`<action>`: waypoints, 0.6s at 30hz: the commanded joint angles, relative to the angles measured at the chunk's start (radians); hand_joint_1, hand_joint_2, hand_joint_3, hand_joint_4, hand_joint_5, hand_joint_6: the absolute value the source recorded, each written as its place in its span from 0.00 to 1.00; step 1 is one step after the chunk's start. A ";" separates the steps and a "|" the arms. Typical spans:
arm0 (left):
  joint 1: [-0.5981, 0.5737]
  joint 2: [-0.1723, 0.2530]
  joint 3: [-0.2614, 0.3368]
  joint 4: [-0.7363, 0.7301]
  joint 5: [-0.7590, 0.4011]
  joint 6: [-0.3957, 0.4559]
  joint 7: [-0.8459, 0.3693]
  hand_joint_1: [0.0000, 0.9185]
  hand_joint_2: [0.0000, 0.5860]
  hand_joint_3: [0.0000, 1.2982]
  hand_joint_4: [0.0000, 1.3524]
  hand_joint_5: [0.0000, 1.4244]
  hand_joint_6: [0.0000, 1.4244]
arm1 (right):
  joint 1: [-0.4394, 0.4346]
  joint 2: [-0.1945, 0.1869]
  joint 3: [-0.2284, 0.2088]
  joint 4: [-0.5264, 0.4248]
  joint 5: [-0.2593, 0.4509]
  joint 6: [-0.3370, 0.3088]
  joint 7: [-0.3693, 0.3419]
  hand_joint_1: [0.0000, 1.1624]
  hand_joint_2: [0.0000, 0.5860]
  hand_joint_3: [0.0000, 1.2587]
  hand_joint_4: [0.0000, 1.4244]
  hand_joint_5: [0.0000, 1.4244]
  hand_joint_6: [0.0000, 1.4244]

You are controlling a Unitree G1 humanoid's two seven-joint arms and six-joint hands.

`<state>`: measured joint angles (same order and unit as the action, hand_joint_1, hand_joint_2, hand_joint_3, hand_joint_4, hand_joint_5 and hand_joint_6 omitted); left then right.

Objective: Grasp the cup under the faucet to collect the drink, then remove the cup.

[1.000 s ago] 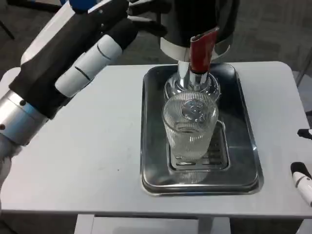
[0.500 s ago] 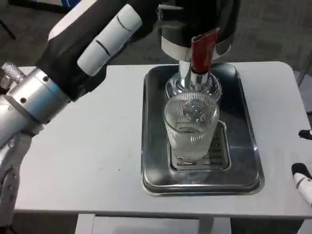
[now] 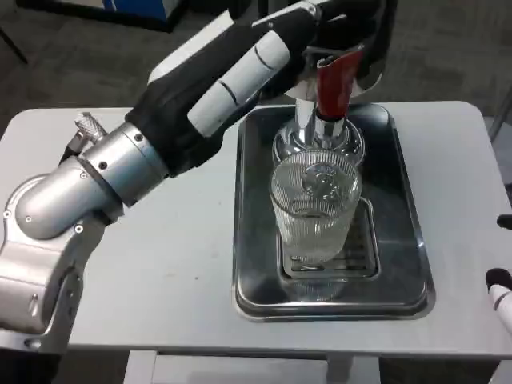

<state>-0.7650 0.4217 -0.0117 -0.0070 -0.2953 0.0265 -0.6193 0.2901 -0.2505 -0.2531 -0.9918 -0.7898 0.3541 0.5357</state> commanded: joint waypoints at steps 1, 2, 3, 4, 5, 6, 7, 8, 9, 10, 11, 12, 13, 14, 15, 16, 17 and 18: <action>-0.015 0.009 -0.018 0.011 0.045 -0.018 -0.028 0.00 0.26 0.15 0.11 0.20 0.15 | 0.021 -0.007 -0.012 -0.002 0.022 -0.008 -0.017 0.18 0.86 0.09 0.00 0.00 0.00; -0.018 0.013 -0.020 0.010 0.057 -0.024 -0.033 0.00 0.26 0.15 0.11 0.20 0.15 | 0.021 -0.007 -0.012 -0.001 0.025 -0.008 -0.018 0.18 0.87 0.09 0.00 0.00 0.00; -0.019 0.018 -0.023 0.008 0.069 -0.031 -0.038 0.00 0.26 0.15 0.11 0.20 0.15 | 0.021 -0.007 -0.012 0.000 0.026 -0.008 -0.019 0.18 0.87 0.09 0.00 0.00 0.00; -0.021 0.019 -0.024 0.007 0.078 -0.035 -0.042 0.00 0.26 0.15 0.11 0.20 0.15 | 0.021 -0.008 -0.011 0.002 0.028 -0.008 -0.021 0.18 0.87 0.09 0.00 0.00 0.00; -0.022 0.026 -0.029 0.003 0.095 -0.044 -0.047 0.00 0.26 0.15 0.11 0.20 0.15 | 0.020 -0.007 -0.009 0.004 0.029 -0.008 -0.022 0.18 0.87 0.09 0.00 0.00 0.00; -0.023 0.034 -0.034 0.001 0.112 -0.054 -0.053 0.00 0.26 0.15 0.11 0.20 0.15 | 0.020 -0.007 -0.006 0.005 0.030 -0.007 -0.023 0.18 0.87 0.09 0.00 0.00 0.00; -0.024 0.041 -0.039 0.000 0.129 -0.064 -0.058 0.00 0.26 0.15 0.11 0.20 0.15 | 0.021 -0.008 -0.005 0.006 0.031 -0.007 -0.024 0.18 0.87 0.09 0.00 0.00 0.00; -0.024 0.044 -0.042 -0.001 0.140 -0.072 -0.062 0.00 0.26 0.15 0.11 0.20 0.15 | 0.021 -0.008 -0.003 0.007 0.032 -0.007 -0.026 0.18 0.87 0.09 0.00 0.00 0.00; -0.023 0.051 -0.046 0.000 0.154 -0.081 -0.066 0.00 0.26 0.15 0.11 0.20 0.15 | 0.022 -0.008 -0.002 0.007 0.033 -0.007 -0.027 0.18 0.87 0.09 0.00 0.00 0.00; -0.022 0.057 -0.050 0.001 0.165 -0.090 -0.068 0.00 0.26 0.15 0.11 0.20 0.15 | 0.023 -0.009 -0.001 0.007 0.034 -0.007 -0.028 0.18 0.88 0.09 0.00 0.00 0.00; -0.021 0.061 -0.053 0.002 0.172 -0.097 -0.070 0.00 0.26 0.15 0.11 0.20 0.15 | 0.024 -0.009 0.000 0.008 0.034 -0.007 -0.029 0.18 0.88 0.09 0.00 0.00 0.00; -0.020 0.065 -0.054 0.002 0.180 -0.105 -0.072 0.00 0.26 0.15 0.11 0.20 0.15 | 0.024 -0.009 0.001 0.008 0.034 -0.007 -0.029 0.18 0.88 0.09 0.00 0.00 0.00; -0.019 0.070 -0.056 0.002 0.189 -0.113 -0.073 0.00 0.26 0.15 0.11 0.20 0.15 | 0.025 -0.008 0.003 0.009 0.034 -0.006 -0.030 0.18 0.88 0.09 0.00 0.00 0.00; -0.017 0.077 -0.058 0.001 0.199 -0.122 -0.075 0.00 0.26 0.15 0.11 0.20 0.15 | 0.025 -0.008 0.004 0.009 0.034 -0.005 -0.030 0.18 0.88 0.09 0.00 0.00 0.00; -0.016 0.082 -0.060 0.002 0.207 -0.129 -0.076 0.00 0.26 0.15 0.11 0.20 0.14 | 0.025 -0.008 0.006 0.009 0.033 -0.004 -0.030 0.18 0.88 0.09 0.00 0.00 0.00; -0.016 0.087 -0.061 0.003 0.214 -0.137 -0.077 0.00 0.26 0.15 0.11 0.20 0.14 | 0.025 -0.007 0.008 0.008 0.032 -0.003 -0.030 0.18 0.88 0.09 0.00 0.00 0.00; -0.015 0.090 -0.061 0.004 0.221 -0.143 -0.078 0.00 0.26 0.15 0.11 0.20 0.14 | 0.025 -0.007 0.010 0.008 0.032 -0.003 -0.030 0.18 0.88 0.09 0.00 0.00 0.00; -0.015 0.093 -0.062 0.005 0.225 -0.148 -0.078 0.00 0.26 0.15 0.11 0.20 0.14 | 0.025 -0.007 0.011 0.008 0.031 -0.002 -0.030 0.18 0.88 0.09 0.00 0.00 0.00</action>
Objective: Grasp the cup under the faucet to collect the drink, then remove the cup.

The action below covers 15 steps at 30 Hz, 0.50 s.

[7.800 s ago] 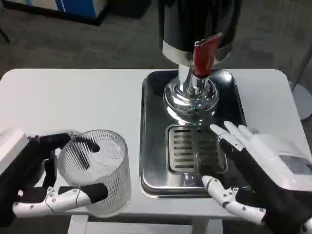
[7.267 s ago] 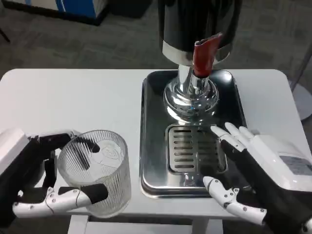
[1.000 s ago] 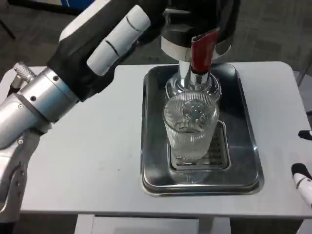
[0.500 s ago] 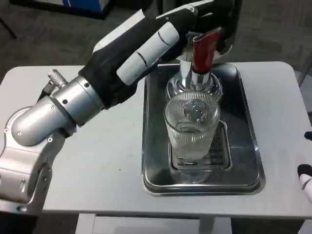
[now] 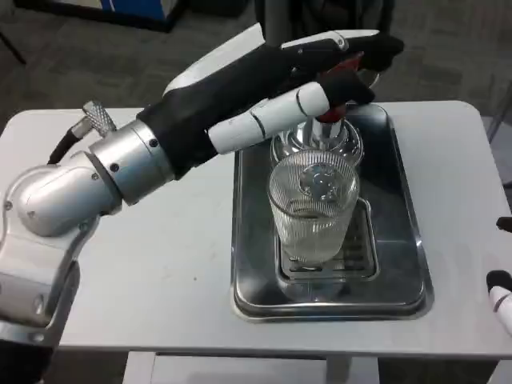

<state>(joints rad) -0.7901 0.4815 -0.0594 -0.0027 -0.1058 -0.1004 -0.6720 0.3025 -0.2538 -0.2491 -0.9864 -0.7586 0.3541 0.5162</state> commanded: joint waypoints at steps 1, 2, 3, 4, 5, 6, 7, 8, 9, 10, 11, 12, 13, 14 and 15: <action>0.010 0.037 -0.015 0.001 0.038 -0.025 -0.026 0.00 0.26 0.15 0.11 0.20 0.14 | 0.012 -0.003 0.009 0.002 0.000 -0.001 -0.011 0.18 0.88 0.09 0.00 0.00 0.00; 0.010 0.042 -0.017 0.002 0.044 -0.030 -0.027 0.00 0.26 0.15 0.11 0.20 0.14 | 0.012 -0.003 0.009 0.002 -0.001 0.000 -0.011 0.18 0.88 0.09 0.00 0.00 0.00; 0.011 0.047 -0.018 0.002 0.048 -0.035 -0.028 0.00 0.26 0.15 0.11 0.20 0.14 | 0.011 -0.003 0.011 0.002 -0.001 0.001 -0.011 0.18 0.88 0.09 0.00 0.00 0.00; 0.011 0.049 -0.018 0.003 0.052 -0.039 -0.029 0.00 0.26 0.14 0.11 0.20 0.13 | 0.010 -0.002 0.012 0.002 0.000 0.002 -0.011 0.18 0.88 0.09 0.00 0.00 0.00; 0.011 0.052 -0.019 0.005 0.056 -0.043 -0.030 0.00 0.26 0.14 0.11 0.20 0.13 | 0.009 -0.002 0.012 0.001 0.001 0.003 -0.011 0.18 0.88 0.09 0.00 0.00 0.00; 0.012 0.055 -0.019 0.007 0.062 -0.049 -0.031 0.00 0.26 0.14 0.11 0.20 0.13 | 0.007 -0.001 0.011 0.000 0.005 0.006 -0.010 0.18 0.88 0.09 0.00 0.00 0.00; 0.011 0.058 -0.020 0.009 0.068 -0.056 -0.032 0.00 0.26 0.14 0.11 0.20 0.13 | 0.007 0.000 0.011 0.000 0.008 0.007 -0.009 0.18 0.88 0.09 0.00 0.00 0.00; 0.011 0.060 -0.021 0.010 0.072 -0.061 -0.033 0.00 0.26 0.14 0.11 0.20 0.13 | 0.006 0.000 0.009 -0.001 0.013 0.009 -0.008 0.18 0.88 0.09 0.00 0.00 0.00; 0.011 0.063 -0.022 0.012 0.077 -0.067 -0.034 0.00 0.26 0.14 0.11 0.20 0.13 | 0.005 0.000 0.007 -0.001 0.020 0.012 -0.006 0.18 0.88 0.09 0.00 0.00 0.00; 0.011 0.065 -0.024 0.013 0.081 -0.072 -0.034 0.00 0.26 0.14 0.11 0.20 0.13 | 0.005 0.000 0.006 -0.002 0.025 0.014 -0.005 0.18 0.87 0.09 0.00 0.00 0.00; 0.011 0.068 -0.025 0.014 0.086 -0.077 -0.034 0.00 0.26 0.14 0.11 0.19 0.12 | 0.004 0.000 0.003 -0.003 0.035 0.017 -0.004 0.18 0.87 0.09 0.00 0.00 0.00; 0.011 0.070 -0.027 0.015 0.089 -0.081 -0.034 0.00 0.26 0.14 0.11 0.19 0.12 | 0.003 0.001 0.000 -0.003 0.046 0.020 -0.004 0.18 0.87 0.09 0.00 0.00 0.00; 0.011 0.073 -0.029 0.017 0.095 -0.087 -0.035 0.00 0.26 0.14 0.11 0.19 0.12 | 0.000 0.002 -0.006 -0.003 0.067 0.027 -0.001 0.18 0.87 0.09 0.00 0.00 0.00; 0.011 0.077 -0.031 0.018 0.101 -0.093 -0.036 0.00 0.26 0.14 0.11 0.19 0.12 | -0.002 0.001 -0.011 -0.003 0.084 0.032 0.000 0.18 0.86 0.09 0.00 0.00 0.00; 0.011 0.079 -0.032 0.020 0.105 -0.098 -0.036 0.00 0.26 0.14 0.11 0.19 0.12 | -0.004 0.001 -0.016 -0.002 0.101 0.039 0.001 0.18 0.86 0.09 0.00 0.00 0.00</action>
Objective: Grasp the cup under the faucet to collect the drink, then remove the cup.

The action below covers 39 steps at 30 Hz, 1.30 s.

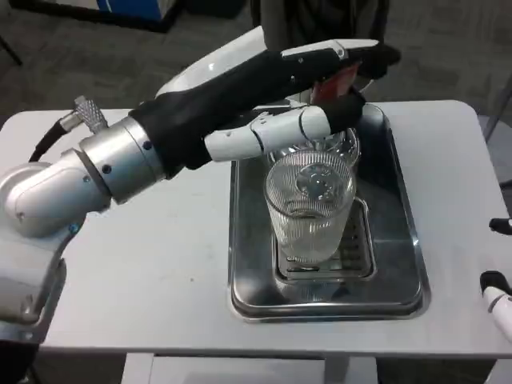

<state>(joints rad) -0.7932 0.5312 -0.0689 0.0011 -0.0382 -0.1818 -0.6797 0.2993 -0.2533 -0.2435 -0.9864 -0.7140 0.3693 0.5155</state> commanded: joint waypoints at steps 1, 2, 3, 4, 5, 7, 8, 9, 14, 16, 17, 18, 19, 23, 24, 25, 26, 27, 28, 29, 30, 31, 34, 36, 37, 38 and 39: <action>0.014 0.032 -0.025 0.017 0.042 -0.021 -0.029 0.00 0.26 0.14 0.11 0.19 0.12 | -0.004 -0.001 -0.026 -0.001 0.074 0.029 0.002 0.18 0.85 0.09 0.00 0.00 0.01; 0.014 0.035 -0.027 0.018 0.047 -0.025 -0.029 0.00 0.26 0.14 0.11 0.19 0.12 | -0.005 -0.004 -0.030 -0.001 0.087 0.033 0.002 0.18 0.85 0.08 0.00 0.00 0.01; 0.013 0.040 -0.030 0.019 0.053 -0.029 -0.029 0.00 0.26 0.14 0.11 0.19 0.12 | -0.007 -0.007 -0.034 0.000 0.104 0.039 0.002 0.17 0.84 0.08 0.00 0.00 0.02; 0.012 0.043 -0.033 0.019 0.059 -0.032 -0.029 0.00 0.26 0.14 0.11 0.19 0.12 | -0.011 -0.007 -0.041 0.003 0.128 0.047 0.006 0.17 0.84 0.08 0.00 0.00 0.03; 0.012 0.046 -0.035 0.019 0.062 -0.033 -0.029 0.00 0.26 0.14 0.11 0.19 0.12 | -0.014 -0.008 -0.047 0.005 0.149 0.054 0.008 0.17 0.84 0.08 0.00 0.00 0.03; 0.012 0.049 -0.038 0.021 0.068 -0.036 -0.028 0.00 0.26 0.13 0.11 0.19 0.12 | -0.017 -0.014 -0.056 0.007 0.185 0.066 0.008 0.17 0.84 0.08 0.00 0.00 0.03; 0.011 0.050 -0.039 0.022 0.070 -0.038 -0.028 0.00 0.26 0.13 0.11 0.19 0.12 | -0.018 -0.018 -0.059 0.008 0.197 0.070 0.006 0.17 0.83 0.08 0.00 0.00 0.03; 0.011 0.052 -0.041 0.024 0.077 -0.041 -0.028 0.00 0.26 0.13 0.11 0.19 0.12 | -0.017 -0.022 -0.062 0.009 0.210 0.072 0.003 0.17 0.83 0.08 0.00 0.00 0.03; 0.010 0.058 -0.049 0.026 0.094 -0.049 -0.024 0.00 0.26 0.13 0.11 0.19 0.12 | -0.009 -0.042 -0.071 0.007 0.253 0.079 -0.009 0.17 0.83 0.07 0.00 0.00 0.03; 0.009 0.060 -0.051 0.027 0.098 -0.049 -0.022 0.00 0.26 0.13 0.11 0.19 0.12 | -0.009 -0.045 -0.075 0.008 0.272 0.082 -0.010 0.17 0.83 0.07 0.00 0.00 0.03; 0.008 0.061 -0.052 0.028 0.100 -0.050 -0.022 0.00 0.26 0.13 0.11 0.18 0.12 | -0.008 -0.047 -0.076 0.009 0.280 0.083 -0.011 0.17 0.83 0.07 0.00 0.00 0.03; 0.008 0.062 -0.053 0.028 0.101 -0.050 -0.022 0.00 0.26 0.13 0.11 0.18 0.12 | -0.009 -0.048 -0.078 0.010 0.289 0.085 -0.012 0.17 0.83 0.07 0.00 0.00 0.03; 0.007 0.063 -0.055 0.030 0.103 -0.052 -0.021 0.00 0.26 0.13 0.10 0.18 0.12 | -0.009 -0.049 -0.079 0.012 0.300 0.088 -0.013 0.17 0.83 0.07 0.00 0.00 0.03; 0.005 0.071 -0.060 0.031 0.122 -0.068 -0.017 0.00 0.26 0.13 0.10 0.18 0.12 | -0.009 -0.050 -0.084 0.014 0.334 0.094 -0.025 0.16 0.82 0.05 0.00 0.00 0.02; 0.004 0.072 -0.062 0.030 0.128 -0.073 -0.017 0.00 0.26 0.13 0.10 0.18 0.11 | -0.009 -0.051 -0.084 0.015 0.342 0.095 -0.030 0.16 0.81 0.05 0.00 0.00 0.02; 0.004 0.073 -0.063 0.030 0.132 -0.076 -0.017 0.00 0.27 0.13 0.10 0.17 0.11 | -0.010 -0.053 -0.084 0.016 0.348 0.097 -0.034 0.16 0.81 0.04 0.00 0.00 0.01; 0.003 0.074 -0.065 0.029 0.140 -0.082 -0.016 0.00 0.27 0.13 0.10 0.17 0.11 | -0.012 -0.054 -0.083 0.018 0.353 0.098 -0.037 0.16 0.81 0.04 0.00 0.00 0.01; 0.002 0.075 -0.068 0.028 0.147 -0.087 -0.015 0.00 0.27 0.13 0.10 0.17 0.11 | -0.012 -0.056 -0.083 0.020 0.358 0.099 -0.041 0.16 0.81 0.04 0.00 0.00 0.01; 0.001 0.076 -0.069 0.028 0.151 -0.090 -0.015 0.00 0.27 0.13 0.10 0.17 0.11 | -0.013 -0.059 -0.083 0.021 0.363 0.100 -0.045 0.16 0.81 0.04 0.00 0.00 0.01; 0.000 0.077 -0.071 0.029 0.155 -0.094 -0.014 0.00 0.27 0.12 0.10 0.17 0.11 | -0.013 -0.061 -0.082 0.022 0.367 0.100 -0.049 0.16 0.81 0.04 0.00 0.00 0.01; -0.001 0.078 -0.072 0.029 0.161 -0.100 -0.012 0.00 0.27 0.12 0.10 0.17 0.11 | -0.012 -0.064 -0.082 0.022 0.370 0.100 -0.053 0.16 0.81 0.04 0.00 0.00 0.01; -0.002 0.078 -0.072 0.030 0.166 -0.104 -0.011 0.00 0.27 0.12 0.10 0.17 0.11 | -0.012 -0.066 -0.080 0.022 0.373 0.101 -0.056 0.16 0.81 0.04 0.00 0.00 0.01; -0.004 0.080 -0.073 0.031 0.175 -0.112 -0.010 0.00 0.27 0.12 0.10 0.17 0.11 | -0.012 -0.069 -0.077 0.022 0.379 0.103 -0.065 0.16 0.80 0.04 0.00 0.00 0.01; -0.005 0.082 -0.074 0.031 0.180 -0.117 -0.009 0.00 0.27 0.12 0.09 0.17 0.11 | -0.014 -0.069 -0.074 0.022 0.385 0.109 -0.069 0.16 0.80 0.04 0.00 0.00 0.01; -0.005 0.083 -0.074 0.031 0.182 -0.119 -0.009 0.00 0.27 0.12 0.09 0.17 0.11 | -0.015 -0.070 -0.072 0.022 0.388 0.112 -0.071 0.16 0.79 0.04 0.00 0.00 0.01; -0.005 0.083 -0.075 0.031 0.184 -0.121 -0.009 0.00 0.27 0.12 0.09 0.17 0.11 | -0.016 -0.069 -0.070 0.022 0.392 0.115 -0.072 0.15 0.79 0.03 0.00 0.00 0.01; -0.005 0.083 -0.075 0.031 0.185 -0.122 -0.008 0.00 0.27 0.12 0.09 0.17 0.11 | -0.018 -0.069 -0.068 0.023 0.397 0.118 -0.073 0.15 0.79 0.03 0.00 0.00 0.01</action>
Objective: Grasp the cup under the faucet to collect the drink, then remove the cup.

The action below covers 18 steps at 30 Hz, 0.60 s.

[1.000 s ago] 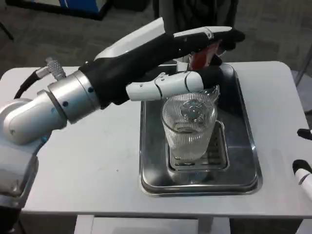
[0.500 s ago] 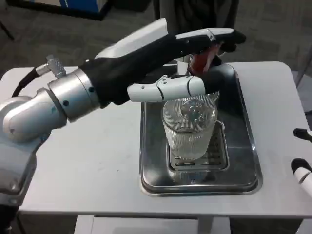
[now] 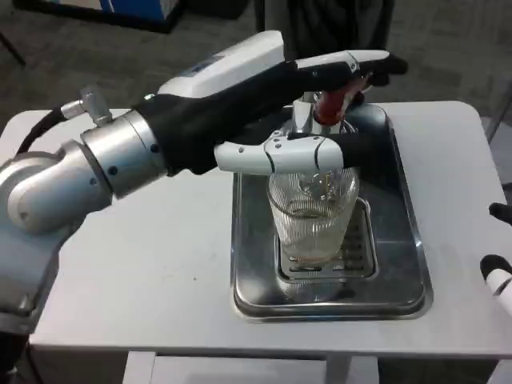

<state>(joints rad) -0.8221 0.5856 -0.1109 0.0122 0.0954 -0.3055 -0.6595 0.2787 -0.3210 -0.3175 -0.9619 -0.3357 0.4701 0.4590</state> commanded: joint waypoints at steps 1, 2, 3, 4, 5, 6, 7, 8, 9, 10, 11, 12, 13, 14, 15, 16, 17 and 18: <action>0.024 0.029 -0.034 0.020 0.052 0.001 -0.028 0.00 0.27 0.12 0.09 0.17 0.11 | 0.000 -0.001 0.008 -0.001 0.027 0.020 -0.016 0.15 0.79 0.03 0.00 0.00 0.01; 0.025 0.029 -0.036 0.022 0.054 -0.001 -0.027 0.00 0.27 0.12 0.09 0.17 0.11 | -0.001 -0.002 0.009 0.000 0.033 0.023 -0.017 0.15 0.79 0.03 0.00 0.00 0.01; 0.025 0.030 -0.037 0.023 0.055 -0.003 -0.025 0.00 0.27 0.12 0.09 0.16 0.11 | -0.004 -0.001 0.010 0.002 0.041 0.025 -0.018 0.15 0.79 0.02 0.00 0.00 0.02; 0.025 0.031 -0.038 0.024 0.058 -0.006 -0.024 0.00 0.27 0.12 0.09 0.16 0.11 | -0.007 0.000 0.011 0.003 0.050 0.028 -0.018 0.15 0.79 0.02 0.00 0.00 0.02; 0.026 0.032 -0.040 0.026 0.059 -0.008 -0.024 0.00 0.27 0.12 0.09 0.16 0.11 | -0.009 0.000 0.011 0.004 0.056 0.030 -0.019 0.16 0.78 0.02 0.00 0.00 0.03; 0.026 0.032 -0.040 0.027 0.060 -0.010 -0.023 0.00 0.27 0.12 0.09 0.16 0.11 | -0.011 0.000 0.013 0.006 0.065 0.031 -0.021 0.16 0.77 0.01 0.00 0.00 0.03; 0.026 0.031 -0.041 0.029 0.063 -0.013 -0.023 0.00 0.27 0.12 0.09 0.16 0.11 | -0.015 0.002 0.016 0.007 0.074 0.032 -0.023 0.16 0.77 0.01 0.00 0.00 0.03; 0.027 0.031 -0.041 0.030 0.064 -0.015 -0.022 0.00 0.27 0.12 0.09 0.16 0.11 | -0.019 0.005 0.020 0.009 0.083 0.033 -0.025 0.16 0.77 0.01 0.00 0.00 0.04; 0.027 0.031 -0.041 0.032 0.066 -0.017 -0.022 0.00 0.27 0.12 0.09 0.16 0.11 | -0.021 0.005 0.022 0.010 0.090 0.034 -0.027 0.17 0.75 0.00 0.00 0.00 0.04; 0.027 0.030 -0.041 0.032 0.066 -0.019 -0.021 0.00 0.27 0.11 0.09 0.16 0.11 | -0.024 0.006 0.024 0.012 0.098 0.035 -0.028 0.17 0.74 0.00 0.00 0.00 0.05; 0.027 0.030 -0.041 0.033 0.067 -0.020 -0.021 0.00 0.27 0.11 0.09 0.16 0.11 | -0.028 0.008 0.028 0.015 0.107 0.036 -0.029 0.17 0.74 0.00 0.00 0.00 0.05; 0.027 0.031 -0.041 0.035 0.068 -0.022 -0.021 0.00 0.27 0.11 0.09 0.16 0.11 | -0.030 0.009 0.031 0.017 0.115 0.037 -0.032 0.18 0.73 0.00 0.00 0.00 0.06; 0.027 0.031 -0.041 0.036 0.069 -0.023 -0.021 0.00 0.27 0.11 0.09 0.16 0.11 | -0.033 0.010 0.034 0.019 0.123 0.038 -0.035 0.18 0.73 0.00 0.00 0.00 0.06; 0.027 0.031 -0.041 0.037 0.069 -0.024 -0.021 0.00 0.28 0.11 0.09 0.16 0.11 | -0.035 0.012 0.039 0.021 0.130 0.040 -0.040 0.20 0.71 0.00 0.00 0.00 0.06; 0.027 0.031 -0.041 0.039 0.069 -0.025 -0.021 0.00 0.28 0.11 0.09 0.16 0.11 | -0.036 0.013 0.041 0.022 0.136 0.041 -0.044 0.23 0.70 0.00 0.00 0.00 0.06; 0.027 0.031 -0.041 0.040 0.068 -0.025 -0.021 0.00 0.28 0.11 0.09 0.16 0.11 | -0.038 0.015 0.046 0.022 0.141 0.043 -0.050 0.25 0.67 0.00 0.00 0.00 0.07; 0.027 0.031 -0.041 0.042 0.068 -0.026 -0.021 0.00 0.28 0.11 0.09 0.16 0.11 | -0.039 0.022 0.054 0.022 0.148 0.039 -0.060 0.29 0.64 0.00 0.00 0.00 0.07; 0.027 0.031 -0.041 0.044 0.069 -0.028 -0.021 0.00 0.28 0.11 0.09 0.16 0.11 | -0.039 0.026 0.060 0.021 0.153 0.037 -0.068 0.31 0.63 0.00 0.00 0.00 0.09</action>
<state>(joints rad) -0.8269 0.5902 -0.1220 0.0268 0.1232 -0.3436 -0.6492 0.2370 -0.3138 -0.2707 -0.9460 -0.2019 0.5034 0.4170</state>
